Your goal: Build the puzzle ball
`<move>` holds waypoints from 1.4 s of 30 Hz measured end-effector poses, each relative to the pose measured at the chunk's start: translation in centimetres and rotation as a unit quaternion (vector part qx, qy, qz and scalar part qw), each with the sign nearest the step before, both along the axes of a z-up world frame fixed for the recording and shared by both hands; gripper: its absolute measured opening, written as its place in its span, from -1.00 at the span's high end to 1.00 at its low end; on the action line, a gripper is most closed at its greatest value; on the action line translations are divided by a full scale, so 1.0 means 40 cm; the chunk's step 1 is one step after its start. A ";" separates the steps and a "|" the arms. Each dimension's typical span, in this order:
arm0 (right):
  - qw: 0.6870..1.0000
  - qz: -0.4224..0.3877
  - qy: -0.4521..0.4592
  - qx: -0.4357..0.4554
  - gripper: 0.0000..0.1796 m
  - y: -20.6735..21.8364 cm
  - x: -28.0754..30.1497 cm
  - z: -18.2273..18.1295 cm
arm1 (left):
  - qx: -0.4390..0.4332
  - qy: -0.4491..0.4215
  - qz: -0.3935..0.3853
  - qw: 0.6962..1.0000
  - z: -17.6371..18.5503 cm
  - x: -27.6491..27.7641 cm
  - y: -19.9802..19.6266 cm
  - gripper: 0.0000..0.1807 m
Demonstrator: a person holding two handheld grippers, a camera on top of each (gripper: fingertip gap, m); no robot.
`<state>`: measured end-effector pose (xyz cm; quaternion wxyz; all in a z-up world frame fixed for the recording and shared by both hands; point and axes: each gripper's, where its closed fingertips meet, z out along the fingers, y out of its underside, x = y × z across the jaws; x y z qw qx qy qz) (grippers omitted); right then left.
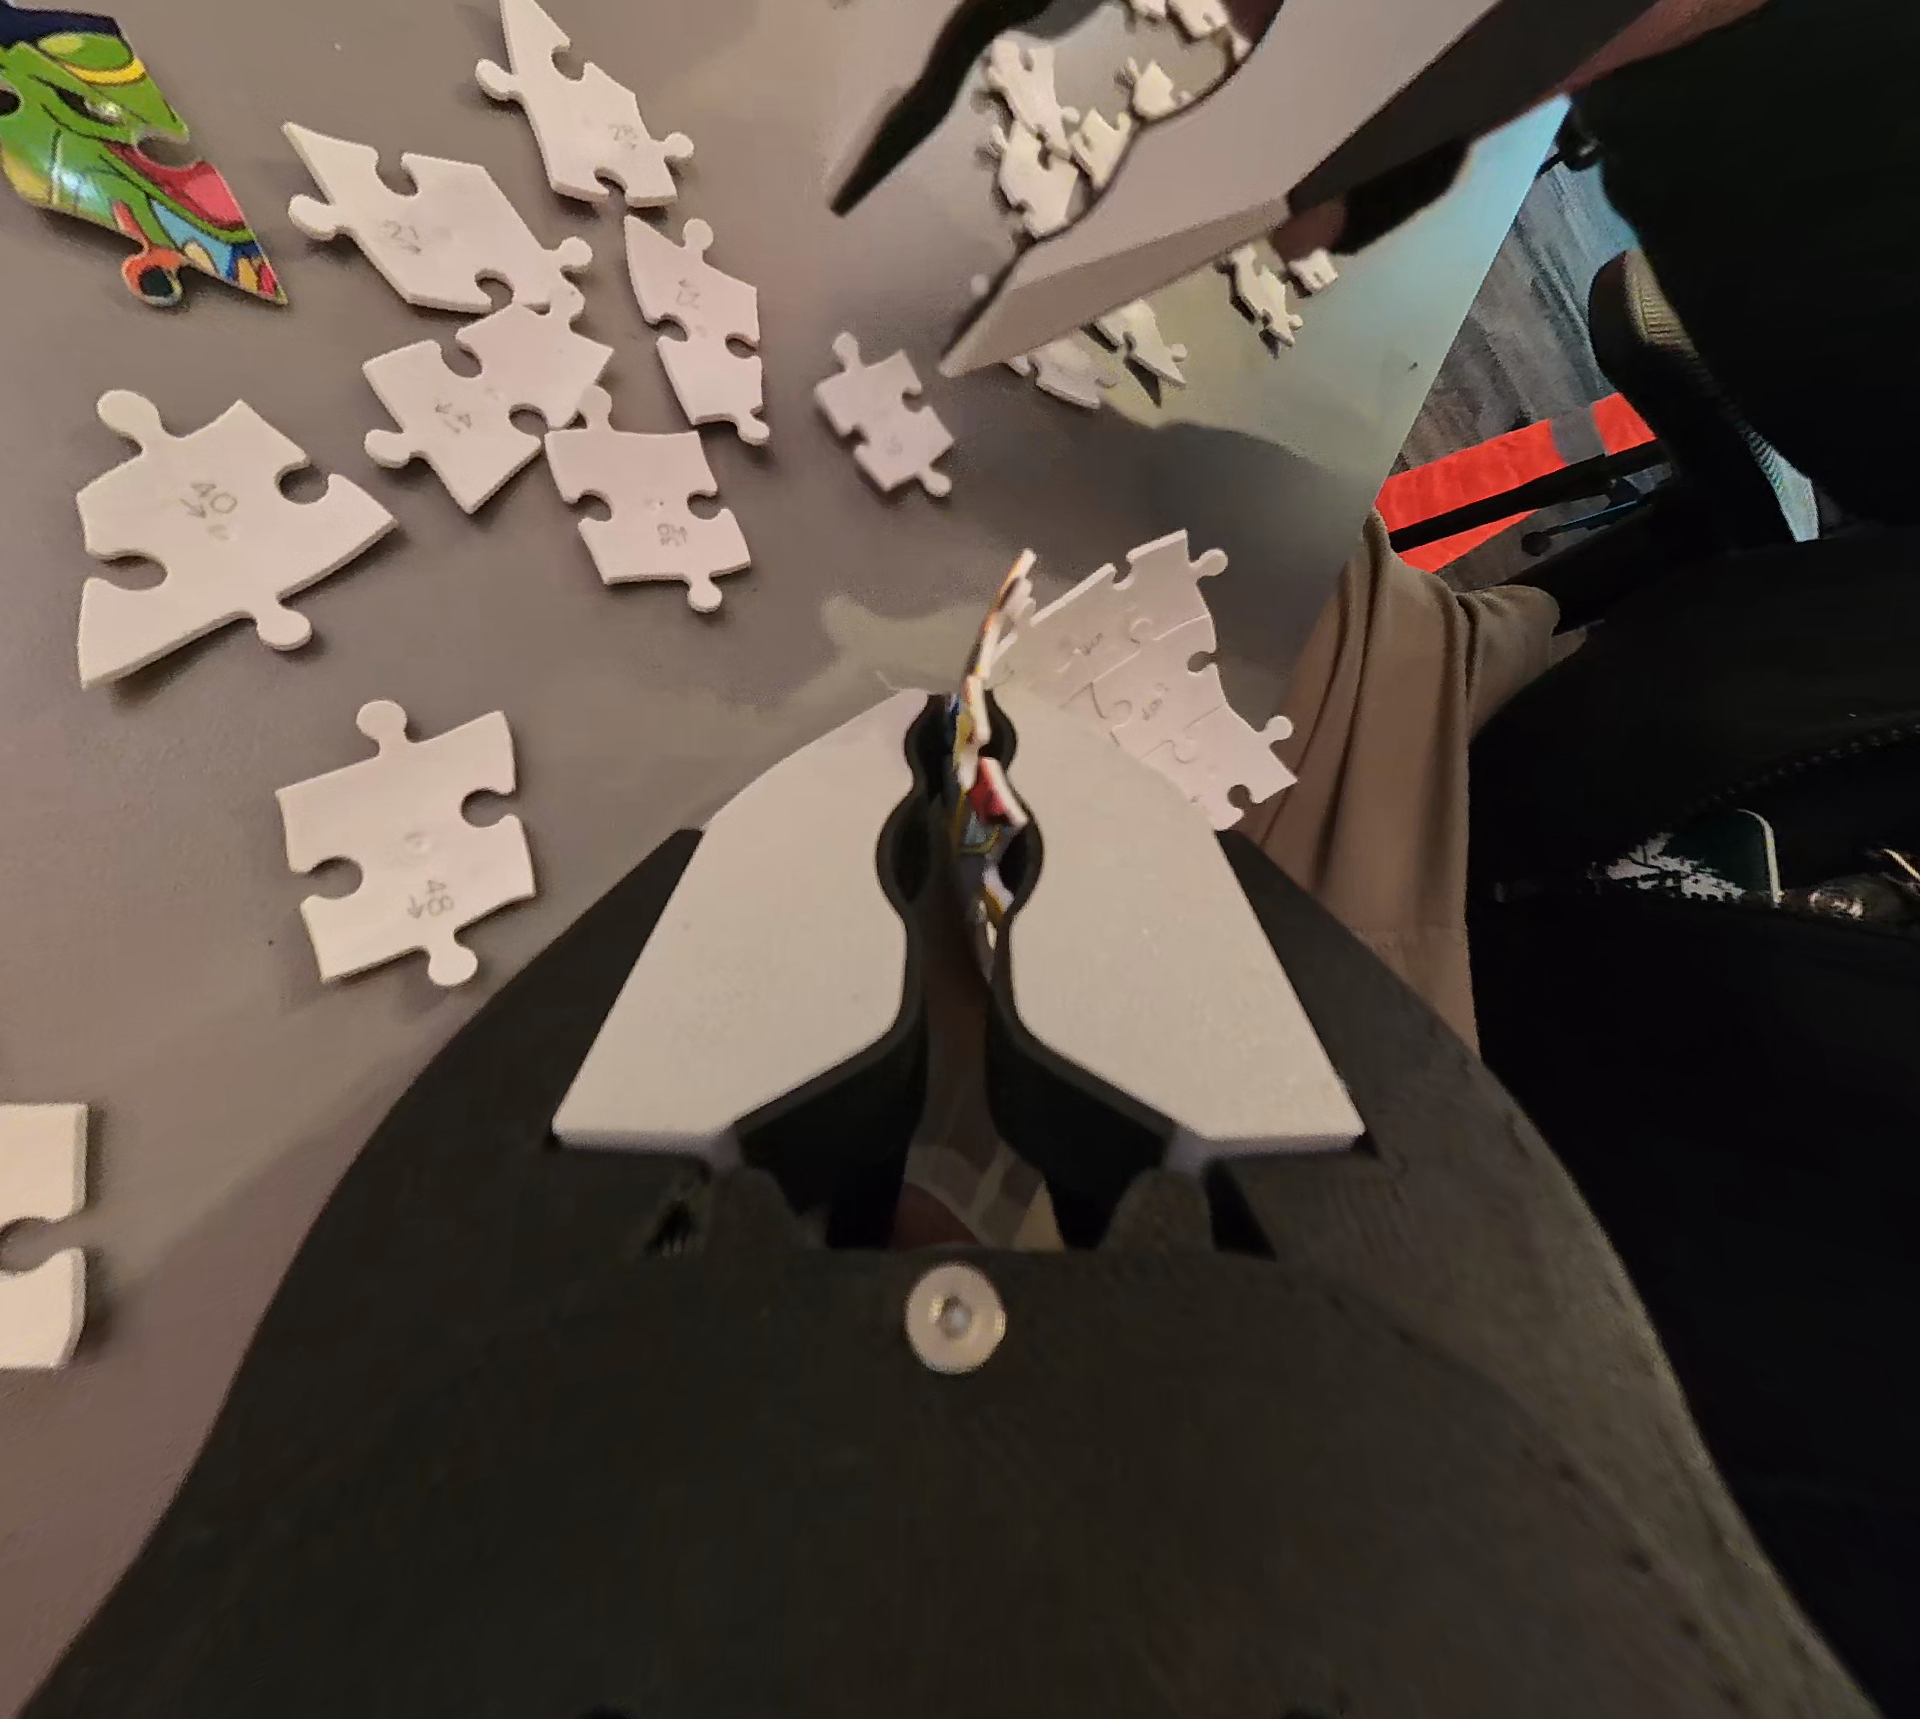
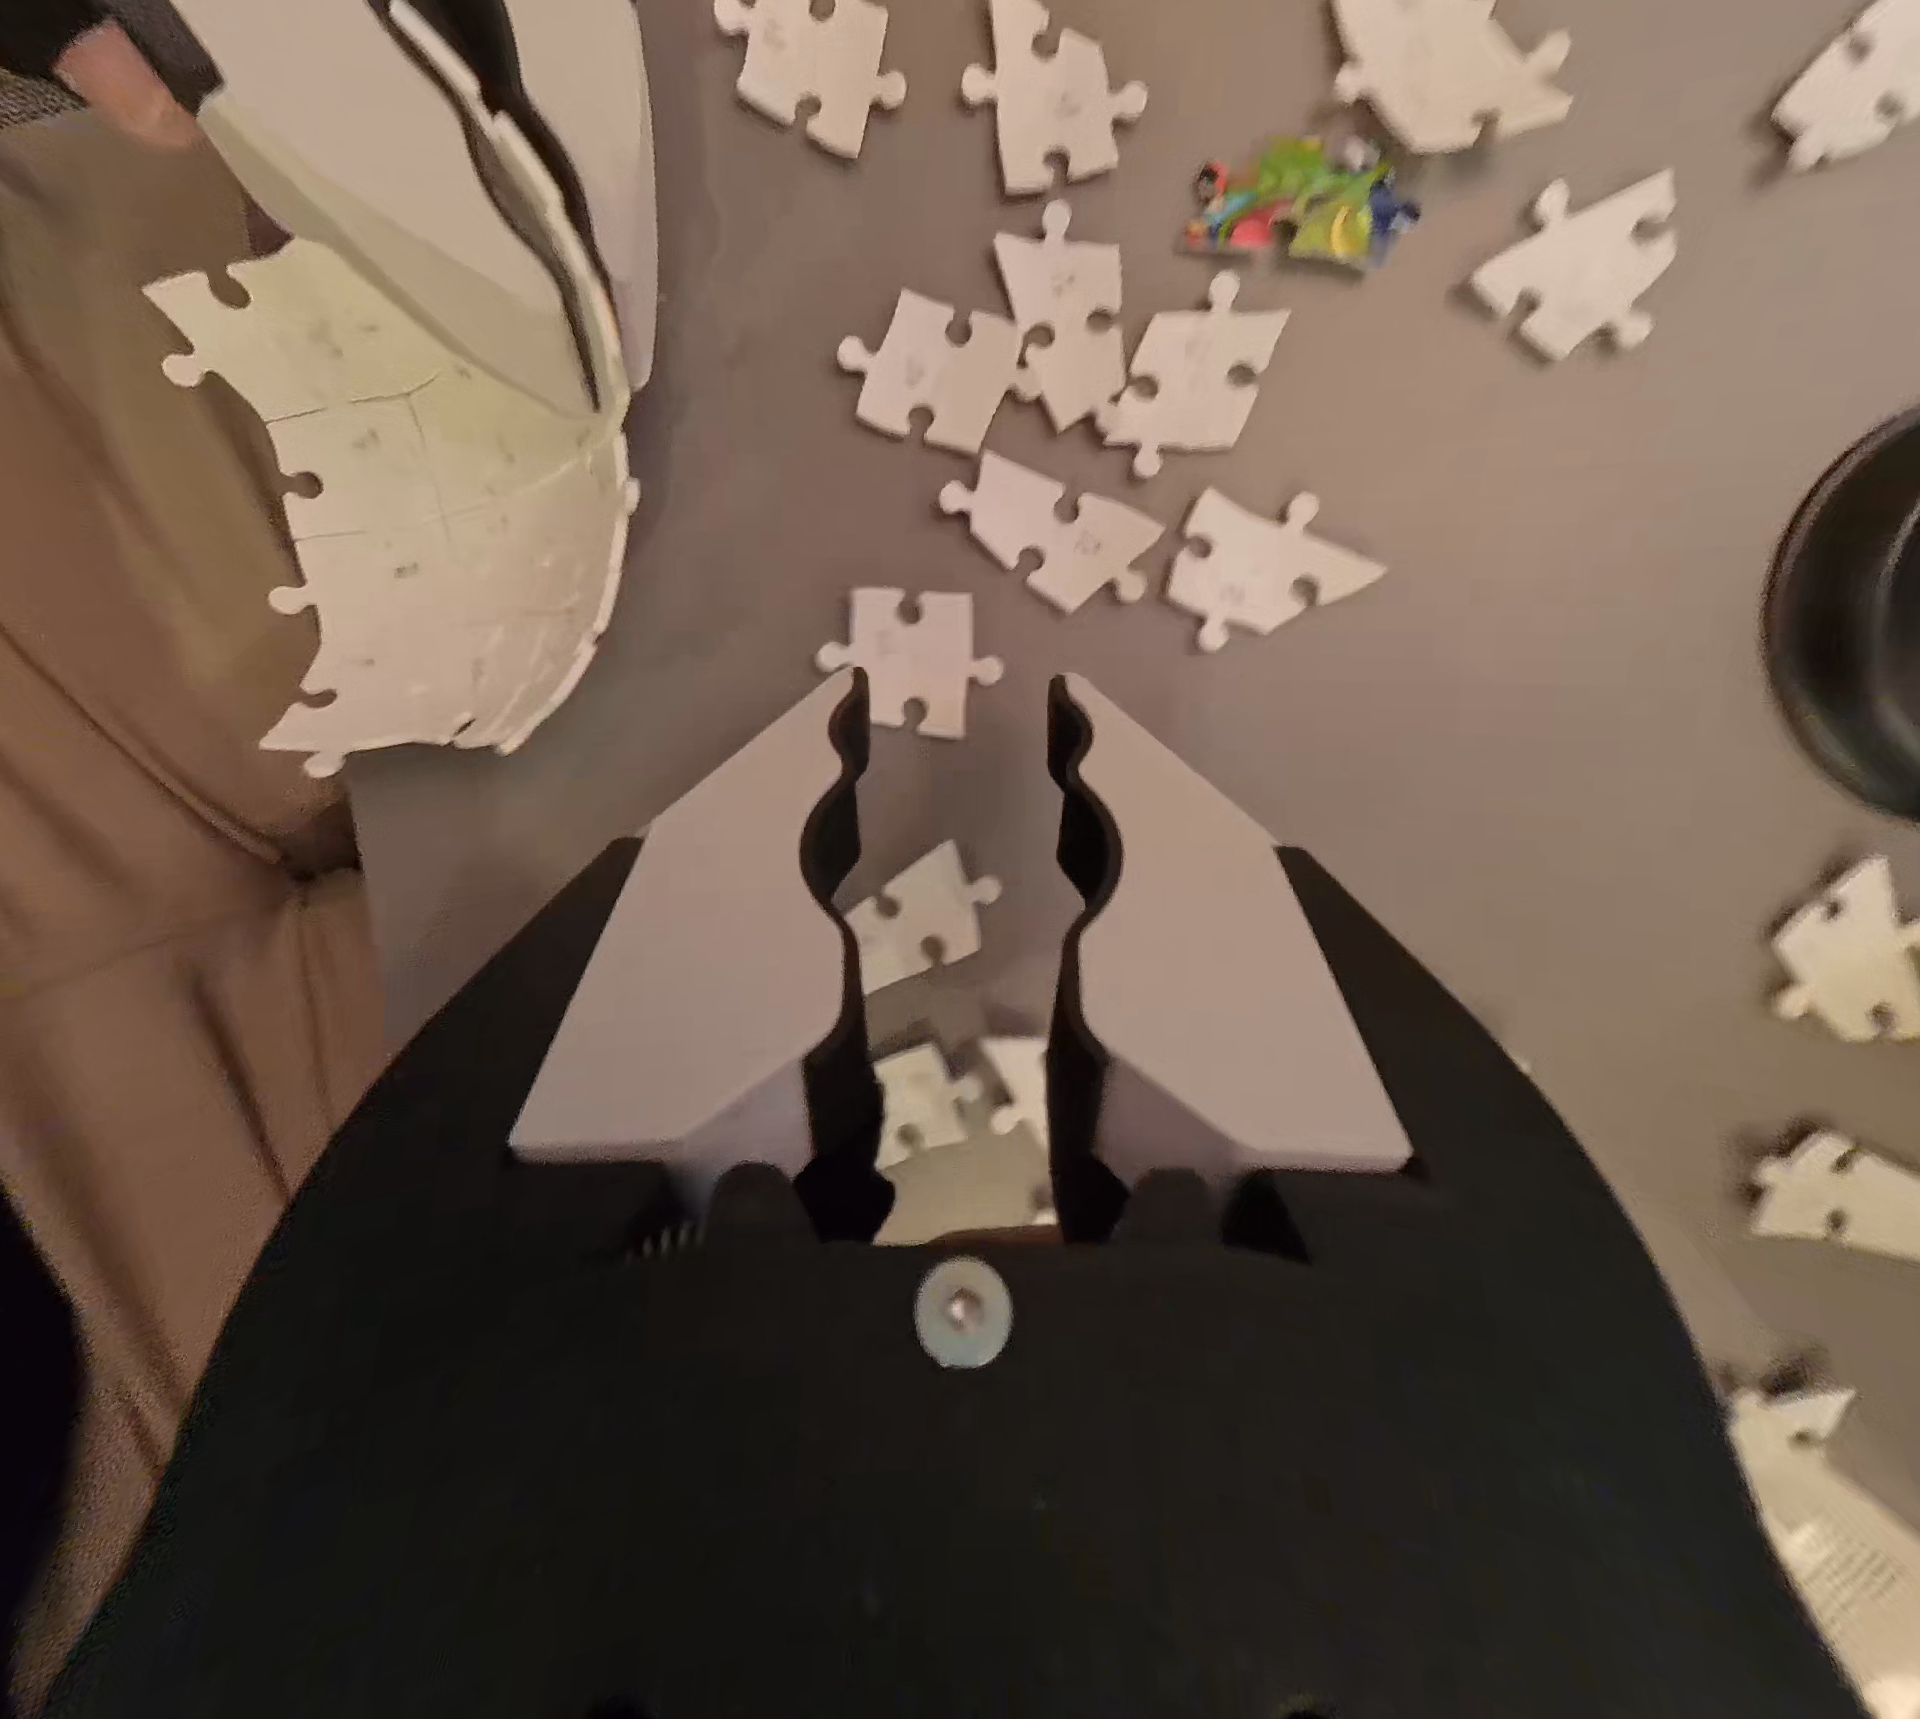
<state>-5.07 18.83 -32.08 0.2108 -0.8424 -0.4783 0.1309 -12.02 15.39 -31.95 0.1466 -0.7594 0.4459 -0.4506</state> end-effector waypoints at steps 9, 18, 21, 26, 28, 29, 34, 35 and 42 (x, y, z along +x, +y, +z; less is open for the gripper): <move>0.993 -0.114 0.020 0.009 0.71 -0.044 -0.020 -0.043 | -0.004 -0.001 -0.002 1.000 -0.002 -0.003 0.001 0.94; 0.999 -0.046 0.000 0.024 0.63 -0.024 -0.021 -0.025 | -0.003 0.000 -0.002 1.000 0.001 -0.008 -0.001 0.94; 0.999 -0.052 0.001 0.016 0.66 -0.034 -0.015 -0.048 | -0.004 0.000 -0.003 1.000 -0.001 -0.006 0.000 0.94; 0.998 -0.056 0.019 0.018 0.70 -0.027 -0.022 -0.050 | -0.005 0.002 -0.006 1.000 -0.004 -0.001 -0.002 0.93; 0.998 -0.057 0.031 0.015 0.70 -0.027 -0.024 -0.049 | -0.004 0.002 -0.006 1.000 -0.003 -0.002 -0.003 0.93; 0.998 -0.052 0.032 0.019 0.70 -0.028 -0.024 -0.049 | -0.004 0.003 -0.005 1.000 -0.003 -0.003 -0.002 0.93; 0.999 -0.009 0.020 0.025 0.70 -0.055 -0.023 -0.041 | -0.003 0.005 -0.001 1.000 -0.005 -0.006 0.002 0.93; 1.000 0.003 0.020 0.012 0.69 -0.070 -0.027 -0.041 | -0.004 0.005 -0.003 1.000 -0.005 -0.006 0.001 0.93; 0.999 0.030 0.024 -0.027 0.57 -0.092 -0.024 -0.044 | -0.006 0.005 -0.007 1.000 -0.005 -0.006 -0.003 0.93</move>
